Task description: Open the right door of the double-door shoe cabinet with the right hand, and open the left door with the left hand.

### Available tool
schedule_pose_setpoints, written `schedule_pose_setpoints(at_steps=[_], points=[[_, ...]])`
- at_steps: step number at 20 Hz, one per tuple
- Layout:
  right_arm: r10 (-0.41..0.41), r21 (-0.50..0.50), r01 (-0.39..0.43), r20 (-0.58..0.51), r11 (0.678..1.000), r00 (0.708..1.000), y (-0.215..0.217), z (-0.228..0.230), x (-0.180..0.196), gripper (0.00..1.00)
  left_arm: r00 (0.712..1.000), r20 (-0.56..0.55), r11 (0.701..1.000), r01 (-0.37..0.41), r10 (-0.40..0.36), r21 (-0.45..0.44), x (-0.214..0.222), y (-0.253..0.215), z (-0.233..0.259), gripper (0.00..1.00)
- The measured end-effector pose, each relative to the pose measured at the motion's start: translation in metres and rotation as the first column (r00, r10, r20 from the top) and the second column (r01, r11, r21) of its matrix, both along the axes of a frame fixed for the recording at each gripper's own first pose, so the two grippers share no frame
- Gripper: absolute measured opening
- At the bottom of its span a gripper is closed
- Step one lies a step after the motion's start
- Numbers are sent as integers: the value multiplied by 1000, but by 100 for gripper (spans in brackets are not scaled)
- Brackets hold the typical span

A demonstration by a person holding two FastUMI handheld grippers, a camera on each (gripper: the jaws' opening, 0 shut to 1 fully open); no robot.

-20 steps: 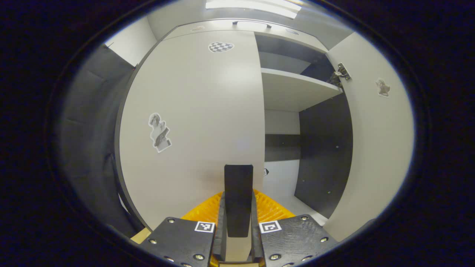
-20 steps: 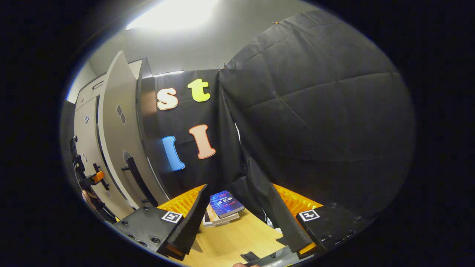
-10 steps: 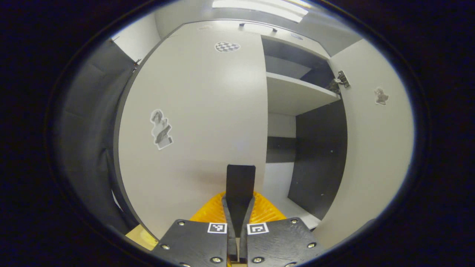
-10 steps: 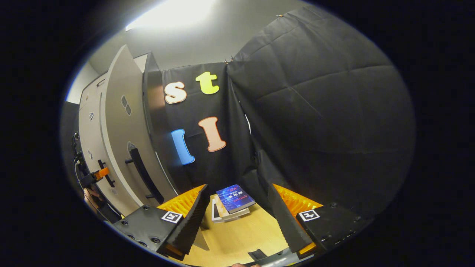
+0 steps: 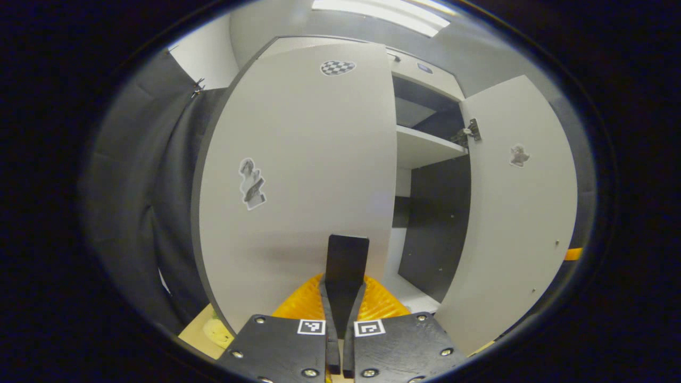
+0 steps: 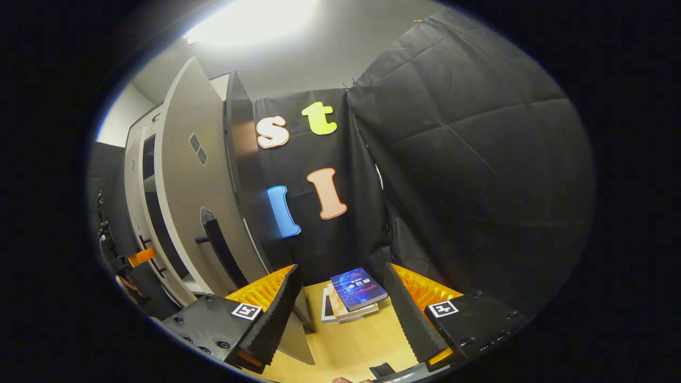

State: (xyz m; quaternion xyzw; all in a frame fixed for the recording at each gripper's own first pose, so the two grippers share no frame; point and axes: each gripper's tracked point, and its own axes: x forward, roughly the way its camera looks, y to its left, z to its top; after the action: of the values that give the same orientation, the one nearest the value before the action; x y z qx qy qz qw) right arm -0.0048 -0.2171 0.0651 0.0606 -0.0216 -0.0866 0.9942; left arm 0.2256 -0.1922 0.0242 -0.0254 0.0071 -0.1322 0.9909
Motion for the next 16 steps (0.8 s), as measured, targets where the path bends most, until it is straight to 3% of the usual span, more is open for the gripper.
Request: schedule_pose_setpoints(at_steps=[5,6,7,8,14,16], points=[[24,-9,-24,5,1000,1000,21,2,12,92,1000,-10,1000,5,-5,-3,-12,16,1,5],[25,-9,-25,4,1000,1000,23,1,14,98,1000,-13,1000,4,-4,-2,-17,19,0,4],[27,-7,-27,2,1000,1000,26,-1,17,98,1000,-17,1000,3,-3,3,-20,22,0,5],[29,-2,-29,1,1000,1000,29,-1,19,92,1000,-24,1000,-2,2,2,-24,27,-2,5],[51,8,-51,0,999,999,42,1,34,92,999,-30,999,-31,31,13,-46,49,-3,5],[53,-1,-53,6,999,999,46,5,36,92,999,-26,999,-41,41,-20,-51,62,-1,4]])
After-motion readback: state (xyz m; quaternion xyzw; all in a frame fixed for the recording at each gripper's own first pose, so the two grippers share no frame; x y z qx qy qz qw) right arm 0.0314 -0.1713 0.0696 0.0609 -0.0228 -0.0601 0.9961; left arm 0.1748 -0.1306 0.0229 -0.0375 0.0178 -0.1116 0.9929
